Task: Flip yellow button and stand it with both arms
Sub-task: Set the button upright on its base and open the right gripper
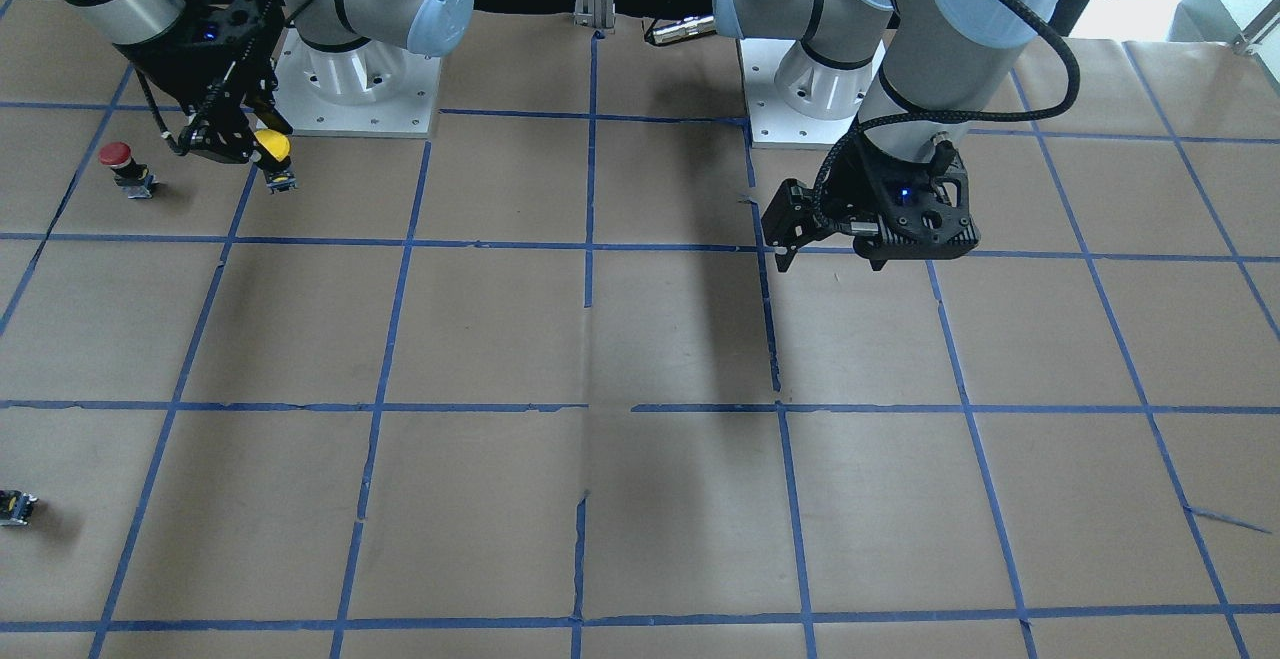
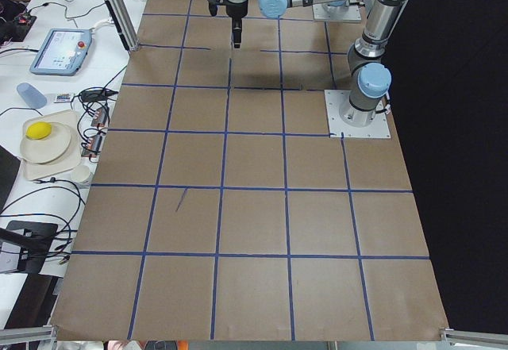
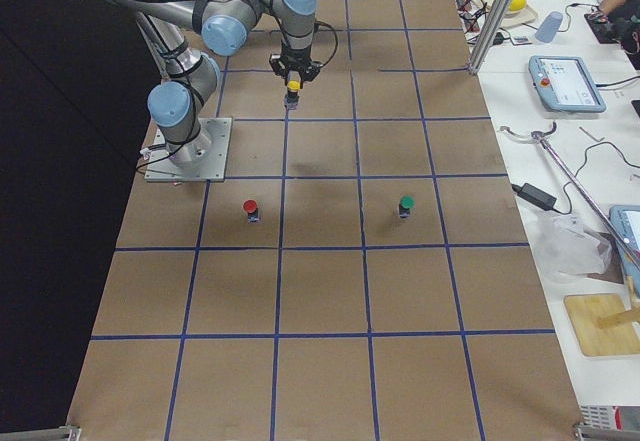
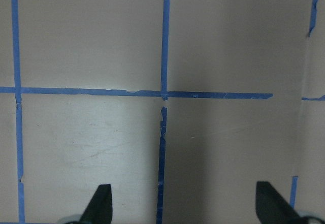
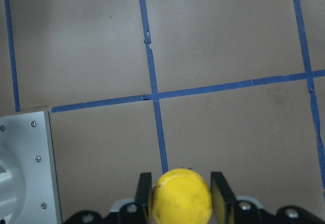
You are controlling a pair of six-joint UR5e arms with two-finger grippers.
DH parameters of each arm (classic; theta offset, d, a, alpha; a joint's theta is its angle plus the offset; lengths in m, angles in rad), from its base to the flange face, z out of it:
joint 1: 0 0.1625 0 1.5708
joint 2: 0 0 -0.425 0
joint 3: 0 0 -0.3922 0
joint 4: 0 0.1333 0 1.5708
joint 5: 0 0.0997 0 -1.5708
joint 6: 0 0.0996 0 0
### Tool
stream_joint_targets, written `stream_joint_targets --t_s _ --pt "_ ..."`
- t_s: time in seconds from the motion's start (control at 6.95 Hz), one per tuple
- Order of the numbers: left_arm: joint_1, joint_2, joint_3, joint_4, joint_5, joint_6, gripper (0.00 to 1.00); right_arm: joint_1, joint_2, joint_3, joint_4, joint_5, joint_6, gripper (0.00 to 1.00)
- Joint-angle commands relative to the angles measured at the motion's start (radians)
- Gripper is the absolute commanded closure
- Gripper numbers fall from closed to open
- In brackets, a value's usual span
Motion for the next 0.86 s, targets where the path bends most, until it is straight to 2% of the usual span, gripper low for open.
stream_joint_targets --t_s 0.0,0.29,0.58,0.72 --pt "-0.014 -0.002 0.005 0.000 -0.043 -0.061 0.00 -0.150 0.055 -0.003 -0.018 0.000 -0.320 0.58" --pt "-0.016 -0.002 0.010 -0.002 -0.054 -0.080 0.00 -0.267 0.176 -0.024 -0.103 -0.016 -0.618 0.59" --pt "-0.028 -0.022 0.043 -0.013 -0.043 -0.070 0.00 -0.272 0.263 -0.067 -0.156 -0.051 -0.880 0.64" --pt "-0.028 -0.025 0.066 -0.017 -0.040 -0.069 0.00 -0.314 0.321 -0.078 -0.192 -0.056 -1.014 0.64"
